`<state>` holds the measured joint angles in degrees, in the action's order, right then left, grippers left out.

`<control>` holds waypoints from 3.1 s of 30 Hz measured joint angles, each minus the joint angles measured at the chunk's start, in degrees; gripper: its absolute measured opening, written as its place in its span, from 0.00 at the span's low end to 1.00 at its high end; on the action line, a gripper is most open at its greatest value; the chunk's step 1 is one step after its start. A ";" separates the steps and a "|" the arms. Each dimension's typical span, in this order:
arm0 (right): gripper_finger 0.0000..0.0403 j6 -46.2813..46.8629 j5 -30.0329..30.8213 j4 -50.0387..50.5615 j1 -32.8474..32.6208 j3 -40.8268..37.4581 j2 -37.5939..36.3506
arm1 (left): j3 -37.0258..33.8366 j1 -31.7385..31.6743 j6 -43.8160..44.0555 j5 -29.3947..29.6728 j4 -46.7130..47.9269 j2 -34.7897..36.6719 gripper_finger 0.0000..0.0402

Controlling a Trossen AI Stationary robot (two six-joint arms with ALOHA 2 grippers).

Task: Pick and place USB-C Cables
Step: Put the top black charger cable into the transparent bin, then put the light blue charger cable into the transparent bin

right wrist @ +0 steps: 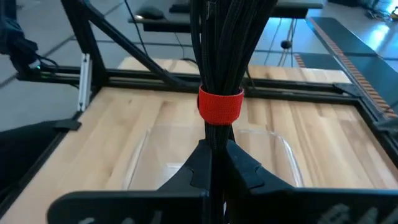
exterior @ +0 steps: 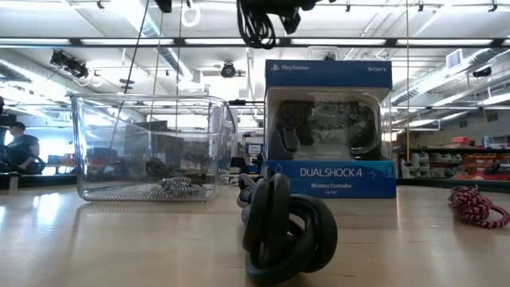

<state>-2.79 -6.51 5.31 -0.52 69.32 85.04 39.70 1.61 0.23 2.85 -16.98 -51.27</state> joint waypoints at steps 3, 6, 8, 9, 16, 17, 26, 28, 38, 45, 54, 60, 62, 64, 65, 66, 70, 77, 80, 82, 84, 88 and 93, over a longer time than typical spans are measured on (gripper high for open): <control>0.05 0.02 -0.73 -0.67 -0.01 0.00 0.50 | -0.04 0.10 0.04 -0.11 -2.35 -1.32 0.59; 0.05 0.21 -0.98 -2.18 -0.01 0.00 1.12 | -0.06 0.24 0.18 -0.14 -4.00 -2.75 0.60; 0.05 0.23 -1.89 -3.49 0.01 0.01 1.58 | 0.02 0.24 0.17 -0.14 -5.85 -4.31 0.60; 0.05 0.25 -2.44 -4.05 0.01 0.03 1.90 | -0.03 0.24 0.17 -0.13 -5.83 -4.80 0.60; 0.05 1.06 -3.19 -3.37 -0.10 0.00 3.00 | -0.04 0.24 -0.26 -0.15 -9.37 -8.41 0.55; 0.05 1.22 -3.23 -3.37 -0.08 0.00 3.05 | -0.04 0.25 -0.75 -0.15 -9.43 -8.43 0.54; 0.19 1.27 -3.22 -3.64 -0.10 0.00 3.10 | -0.04 0.28 -1.28 -0.20 -9.45 -8.17 0.26; 0.22 1.22 -3.22 -3.63 -0.10 0.00 3.11 | -0.04 0.28 -1.20 -0.20 -8.61 -8.17 0.16; 0.31 1.10 -3.24 -3.06 -0.10 0.00 0.81 | -0.04 0.24 0.74 1.05 -2.54 -3.26 0.05; 0.33 1.09 -3.24 -1.63 -0.10 0.00 -3.98 | -0.02 -0.90 14.09 4.29 8.80 2.87 0.04; 0.33 1.11 -3.24 -1.37 -0.48 0.00 -9.11 | -0.02 -1.65 26.04 4.93 23.06 2.52 0.04; 0.33 1.11 -3.18 -0.54 -0.91 0.00 -9.73 | -0.04 -1.35 31.51 6.51 29.83 2.50 0.04; 0.33 1.14 -2.94 -0.07 -0.89 0.00 -9.73 | -0.04 -1.35 34.30 5.19 31.19 2.52 0.04; 0.33 1.13 -2.14 0.51 -0.89 0.00 -9.73 | -0.02 -1.33 37.14 2.94 33.63 2.52 0.04; 0.33 1.13 -1.78 0.86 -0.89 0.00 -9.73 | -0.02 -1.31 38.39 1.84 34.89 2.50 0.04; 0.33 1.11 -1.34 1.06 -0.89 0.00 -9.73 | -0.02 -1.31 39.35 1.10 36.02 2.50 0.05; 0.32 1.11 -0.62 0.97 -0.84 0.00 -9.73 | -0.02 -1.33 42.79 0.73 38.67 1.61 0.05; 0.32 1.11 -0.62 1.42 -0.86 0.00 -9.71 | -0.02 -0.96 44.50 0.84 37.57 -1.36 0.15; 0.32 1.11 -0.64 2.16 -0.86 0.00 -9.71 | -0.02 -0.98 45.68 0.67 37.74 -3.36 0.22; 0.32 1.11 -0.62 2.17 -0.86 0.00 -9.71 | -0.04 -1.01 45.74 -0.50 37.44 -4.71 0.27; 0.32 1.11 -0.62 2.19 -0.86 0.00 -9.71 | -0.03 -1.01 45.77 -1.93 37.50 -5.76 0.31; 0.32 1.11 -0.62 2.19 -0.86 0.00 -9.71 | -0.02 -0.98 45.81 -4.33 37.16 -6.92 0.37; 0.32 1.11 -0.62 2.24 -0.86 0.00 -9.71 | -0.02 -0.98 45.66 -5.70 36.99 -6.90 0.41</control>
<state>-1.67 -7.14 7.55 -1.39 69.32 75.33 39.68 0.62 45.89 -2.85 20.01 -58.17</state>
